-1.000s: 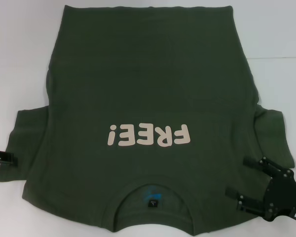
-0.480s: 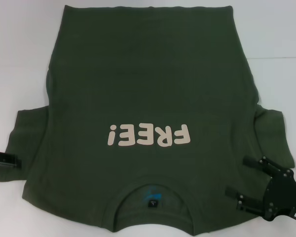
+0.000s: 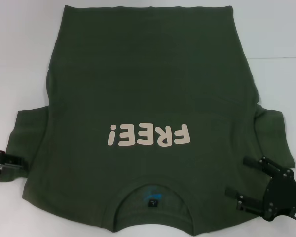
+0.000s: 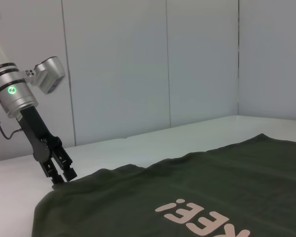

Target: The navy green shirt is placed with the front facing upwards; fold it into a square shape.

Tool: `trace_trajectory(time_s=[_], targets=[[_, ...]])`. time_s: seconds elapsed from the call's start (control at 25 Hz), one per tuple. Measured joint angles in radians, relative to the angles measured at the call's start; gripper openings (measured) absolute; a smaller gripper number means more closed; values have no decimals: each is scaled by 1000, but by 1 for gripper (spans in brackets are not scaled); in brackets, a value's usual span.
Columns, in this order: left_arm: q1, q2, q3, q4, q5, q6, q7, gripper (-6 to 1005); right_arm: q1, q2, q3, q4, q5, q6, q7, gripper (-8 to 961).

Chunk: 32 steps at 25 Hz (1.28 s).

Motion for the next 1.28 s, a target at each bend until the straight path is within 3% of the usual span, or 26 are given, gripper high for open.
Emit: trace_trajectory(time_s=[1.24, 1.28], targets=[[-47, 1, -5, -69, -45, -12, 2, 842, -3, 0, 4, 0, -3, 0, 0, 916], [-48, 1, -3, -70, -45, -13, 2, 810, -2, 0, 4, 0, -3, 0, 0, 916]])
